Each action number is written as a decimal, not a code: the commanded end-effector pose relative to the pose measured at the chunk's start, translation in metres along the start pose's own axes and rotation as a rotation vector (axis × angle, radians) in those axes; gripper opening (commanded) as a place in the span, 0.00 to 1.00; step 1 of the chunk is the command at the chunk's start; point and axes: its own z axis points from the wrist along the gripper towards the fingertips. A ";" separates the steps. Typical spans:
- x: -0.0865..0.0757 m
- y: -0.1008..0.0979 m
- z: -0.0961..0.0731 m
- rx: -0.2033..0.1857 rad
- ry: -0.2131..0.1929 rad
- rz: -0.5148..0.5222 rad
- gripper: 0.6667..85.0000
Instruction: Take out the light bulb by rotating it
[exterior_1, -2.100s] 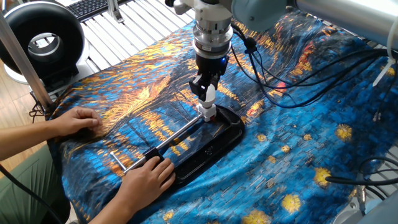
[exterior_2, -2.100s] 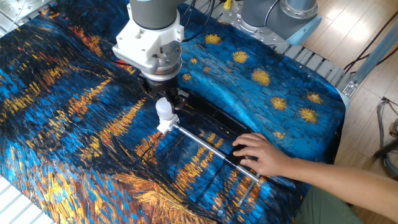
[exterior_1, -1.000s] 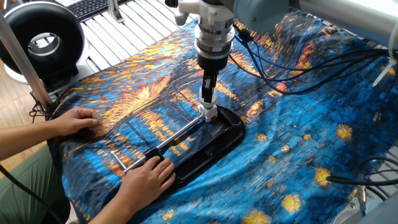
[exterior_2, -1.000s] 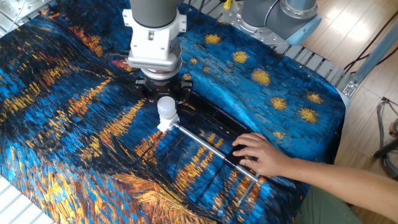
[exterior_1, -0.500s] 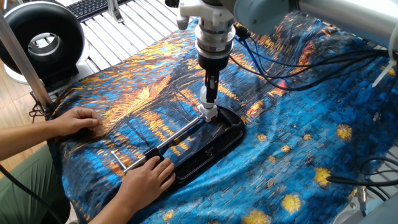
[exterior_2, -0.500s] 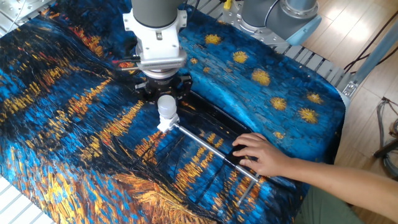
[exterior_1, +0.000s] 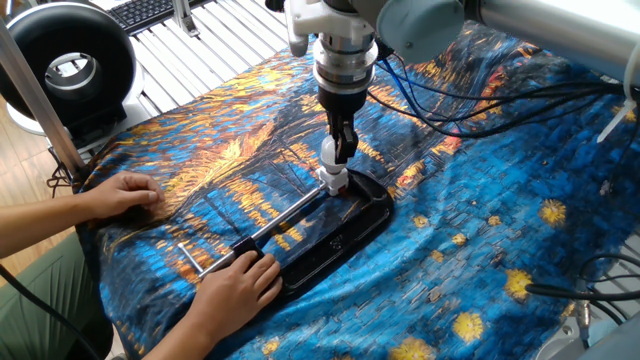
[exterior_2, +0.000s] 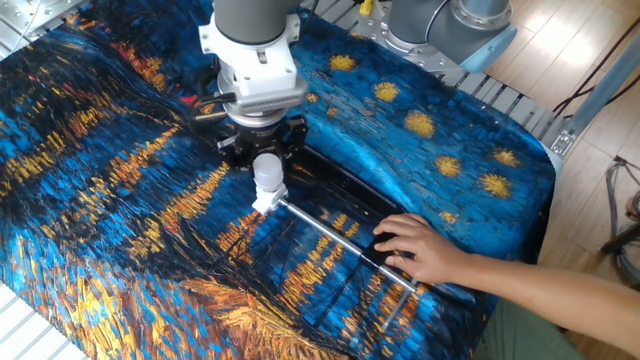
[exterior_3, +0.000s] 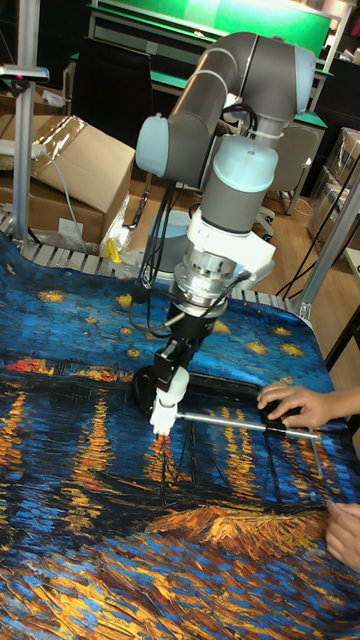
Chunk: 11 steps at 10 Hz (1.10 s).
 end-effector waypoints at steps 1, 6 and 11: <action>-0.005 -0.007 -0.001 0.027 -0.018 -0.075 0.19; -0.016 -0.007 0.000 0.037 -0.049 -0.098 0.17; -0.012 -0.007 0.002 0.012 -0.076 -0.144 0.40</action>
